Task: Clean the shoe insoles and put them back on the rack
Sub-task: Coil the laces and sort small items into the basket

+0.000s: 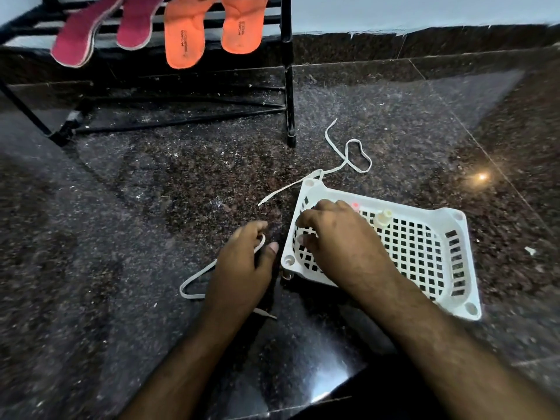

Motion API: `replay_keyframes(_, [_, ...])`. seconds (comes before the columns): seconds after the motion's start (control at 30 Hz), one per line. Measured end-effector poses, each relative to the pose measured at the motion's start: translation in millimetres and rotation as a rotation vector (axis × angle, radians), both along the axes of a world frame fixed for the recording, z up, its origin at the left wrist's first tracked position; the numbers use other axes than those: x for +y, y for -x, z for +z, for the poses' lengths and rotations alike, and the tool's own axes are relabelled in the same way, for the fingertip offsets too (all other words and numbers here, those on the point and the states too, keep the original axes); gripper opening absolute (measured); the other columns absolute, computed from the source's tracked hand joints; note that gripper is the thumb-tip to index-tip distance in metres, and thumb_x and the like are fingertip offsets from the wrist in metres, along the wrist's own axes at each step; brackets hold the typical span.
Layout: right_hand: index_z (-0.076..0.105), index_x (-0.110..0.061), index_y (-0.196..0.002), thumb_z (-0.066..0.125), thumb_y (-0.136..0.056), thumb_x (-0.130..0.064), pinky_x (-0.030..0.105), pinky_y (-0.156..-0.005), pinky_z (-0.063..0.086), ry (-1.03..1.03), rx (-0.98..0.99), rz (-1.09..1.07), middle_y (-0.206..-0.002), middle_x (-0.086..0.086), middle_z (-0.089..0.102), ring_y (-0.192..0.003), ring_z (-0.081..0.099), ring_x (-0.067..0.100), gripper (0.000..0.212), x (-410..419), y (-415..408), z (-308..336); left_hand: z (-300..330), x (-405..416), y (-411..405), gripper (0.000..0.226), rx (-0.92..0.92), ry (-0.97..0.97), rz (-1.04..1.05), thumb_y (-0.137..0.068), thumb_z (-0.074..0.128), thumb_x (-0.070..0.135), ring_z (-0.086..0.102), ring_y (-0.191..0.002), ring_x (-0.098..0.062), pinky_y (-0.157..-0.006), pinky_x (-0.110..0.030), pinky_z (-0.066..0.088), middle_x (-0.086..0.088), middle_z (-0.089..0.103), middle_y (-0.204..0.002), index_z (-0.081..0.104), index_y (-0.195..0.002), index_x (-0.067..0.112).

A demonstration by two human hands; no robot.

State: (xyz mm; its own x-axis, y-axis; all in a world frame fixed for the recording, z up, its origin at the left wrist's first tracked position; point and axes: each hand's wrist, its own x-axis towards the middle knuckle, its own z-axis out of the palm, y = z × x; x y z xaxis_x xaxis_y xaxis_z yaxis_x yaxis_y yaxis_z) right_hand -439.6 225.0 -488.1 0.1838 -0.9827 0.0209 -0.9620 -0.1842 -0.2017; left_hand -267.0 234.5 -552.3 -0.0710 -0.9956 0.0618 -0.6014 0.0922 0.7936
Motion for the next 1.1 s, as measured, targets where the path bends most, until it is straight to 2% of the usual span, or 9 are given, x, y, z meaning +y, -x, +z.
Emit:
replay_keyframes(0.1, [0.064,-0.024,-0.116,0.063,-0.092,-0.041,0.035,-0.087,0.048,-0.07,-0.047,0.037,-0.107,0.001,0.06,-0.104,0.056,0.022,0.029,0.5,-9.4,-2.8,-4.1,-3.3,-13.0,0.029,-0.211,-0.044,0.053,-0.092,0.068,0.024,0.059,-0.102,-0.021,-0.09,-0.041,0.049,-0.002,0.06,-0.112,0.062,-0.12,0.018])
replay_keyframes(0.17, [0.059,-0.025,-0.12,0.064,-0.09,-0.046,0.033,-0.082,0.048,-0.148,-0.069,0.067,-0.107,0.001,0.059,-0.103,0.059,0.022,0.037,3.3,-17.7,-3.6,-5.8,-3.1,-20.8,0.038,-0.353,-0.137,0.061,-0.087,0.072,0.028,0.055,-0.107,-0.028,-0.091,-0.045,0.049,-0.008,0.054,-0.116,0.058,-0.12,0.017])
replay_keyframes(0.23, [0.055,-0.028,-0.126,0.064,-0.089,-0.049,0.032,-0.079,0.048,-0.184,-0.061,0.091,-0.108,0.0,0.059,-0.103,0.06,0.022,0.044,5.6,-23.8,-3.9,-5.8,-0.7,-26.0,0.047,-0.488,-0.227,0.075,-0.083,0.077,0.031,0.049,-0.115,-0.031,-0.094,-0.045,0.048,-0.011,0.049,-0.122,0.054,-0.122,0.018])
replay_keyframes(0.3, [0.056,-0.03,-0.126,0.064,-0.088,-0.054,0.033,-0.08,0.049,-0.171,-0.027,0.118,-0.106,-0.001,0.061,-0.104,0.06,0.022,0.046,4.8,-26.1,-4.3,-4.1,0.3,-28.9,0.052,-0.529,-0.269,0.101,-0.079,0.081,0.03,0.046,-0.117,-0.032,-0.094,-0.044,0.047,-0.011,0.046,-0.123,0.053,-0.121,0.019])
replay_keyframes(0.43, [0.057,-0.036,-0.127,0.058,-0.078,-0.074,0.034,-0.087,0.04,-0.201,0.065,0.144,-0.109,-0.003,0.062,-0.11,0.057,0.02,0.062,1.8,-24.1,-5.4,-4.3,-4.8,-32.7,0.039,-0.39,-0.309,0.103,-0.077,0.08,0.018,0.06,-0.1,-0.032,-0.083,-0.044,0.051,-0.01,0.06,-0.107,0.056,-0.108,0.017])
replay_keyframes(0.53, [0.054,-0.039,-0.131,0.055,-0.079,-0.075,0.036,-0.09,0.035,-0.185,0.091,0.114,-0.117,-0.005,0.062,-0.116,0.053,0.019,0.063,1.0,-24.1,-5.6,-2.6,-7.2,-34.5,0.02,-0.344,-0.305,0.123,-0.079,0.073,0.011,0.063,-0.088,-0.028,-0.075,-0.04,0.05,-0.004,0.067,-0.09,0.06,-0.091,0.02])
replay_keyframes(0.67, [0.056,-0.036,-0.128,0.053,-0.085,-0.07,0.038,-0.093,0.034,-0.146,0.1,0.055,-0.119,-0.002,0.061,-0.119,0.051,0.02,0.055,-2.0,-24.5,-4.1,5.0,-7.0,-33.1,0.011,-0.304,-0.249,0.15,-0.084,0.065,0.011,0.064,-0.079,-0.025,-0.068,-0.038,0.052,0.0,0.067,-0.078,0.066,-0.081,0.022])
replay_keyframes(0.87, [0.057,-0.033,-0.128,0.058,-0.087,-0.062,0.037,-0.094,0.036,-0.089,0.083,0.052,-0.117,0.0,0.052,-0.116,0.045,0.021,0.05,2.6,-27.5,-7.1,10.1,-9.0,-32.4,0.007,-0.233,-0.078,0.152,-0.089,0.067,0.02,0.062,-0.081,-0.021,-0.073,-0.042,0.053,0.003,0.064,-0.087,0.064,-0.085,0.024])
replay_keyframes(1.1, [0.059,-0.02,-0.117,0.067,-0.089,-0.034,0.036,-0.086,0.047,0.035,-0.175,0.168,-0.1,-0.002,0.061,-0.097,0.058,0.021,0.032,1.7,-36.0,-11.5,18.1,-13.7,-34.3,0.009,-0.046,-0.089,0.117,-0.087,0.073,0.02,0.059,-0.065,-0.007,-0.059,-0.027,0.047,0.005,0.066,-0.075,0.066,-0.082,0.024])
